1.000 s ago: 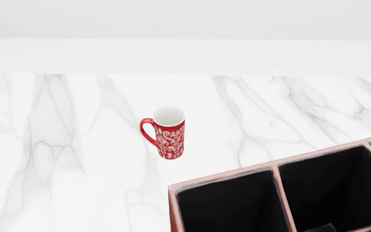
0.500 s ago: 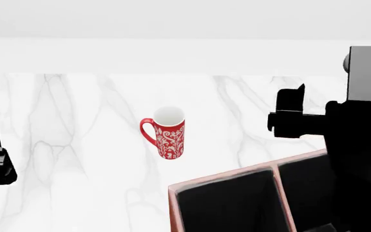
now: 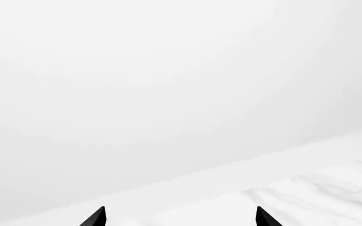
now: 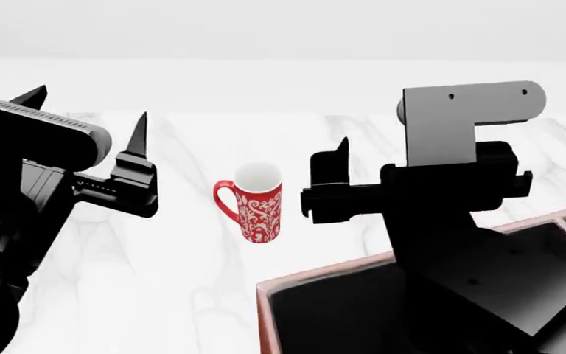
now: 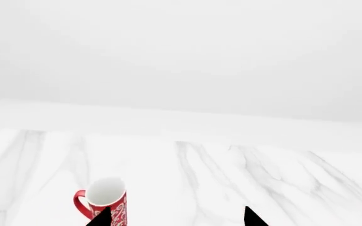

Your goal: Pick up the book and place it in the right compartment of the caddy.

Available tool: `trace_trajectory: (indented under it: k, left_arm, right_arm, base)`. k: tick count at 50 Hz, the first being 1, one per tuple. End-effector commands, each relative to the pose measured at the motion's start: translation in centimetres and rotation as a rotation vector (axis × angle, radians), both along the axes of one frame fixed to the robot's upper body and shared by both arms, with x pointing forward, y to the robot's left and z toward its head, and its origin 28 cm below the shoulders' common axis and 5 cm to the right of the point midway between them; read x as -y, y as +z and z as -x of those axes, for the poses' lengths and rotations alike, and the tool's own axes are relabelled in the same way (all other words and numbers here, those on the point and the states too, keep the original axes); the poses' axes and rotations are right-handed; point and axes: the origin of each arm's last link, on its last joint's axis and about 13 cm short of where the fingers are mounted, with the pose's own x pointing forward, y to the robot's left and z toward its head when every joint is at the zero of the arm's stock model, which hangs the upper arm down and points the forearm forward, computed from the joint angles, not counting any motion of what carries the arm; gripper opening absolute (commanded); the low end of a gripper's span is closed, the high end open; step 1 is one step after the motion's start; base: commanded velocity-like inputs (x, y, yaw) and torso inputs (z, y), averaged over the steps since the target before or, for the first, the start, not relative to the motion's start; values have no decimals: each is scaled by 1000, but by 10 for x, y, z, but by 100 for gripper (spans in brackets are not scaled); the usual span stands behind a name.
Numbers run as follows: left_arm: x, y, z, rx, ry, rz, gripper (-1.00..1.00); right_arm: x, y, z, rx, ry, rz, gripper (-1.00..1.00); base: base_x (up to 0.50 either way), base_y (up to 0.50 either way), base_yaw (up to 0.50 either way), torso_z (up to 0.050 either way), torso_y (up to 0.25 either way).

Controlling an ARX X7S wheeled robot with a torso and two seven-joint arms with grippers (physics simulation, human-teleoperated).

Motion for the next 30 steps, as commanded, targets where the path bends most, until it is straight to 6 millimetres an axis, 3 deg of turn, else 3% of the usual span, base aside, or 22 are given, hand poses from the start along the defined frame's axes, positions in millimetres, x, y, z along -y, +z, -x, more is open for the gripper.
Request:
trace_trajectory:
  k: [1,30]
  left_arm:
    - [17,11,-11,33,-90,1,100]
    - [22,11,-14,36,-110,-10,100]
  right_arm:
    - [-16,3,0,14,87,-23,100]
    - [-20,6,-1,7,107,-31,100]
  base:
    - [0,0,0,0,0]
    - [0,0,0,0,0]
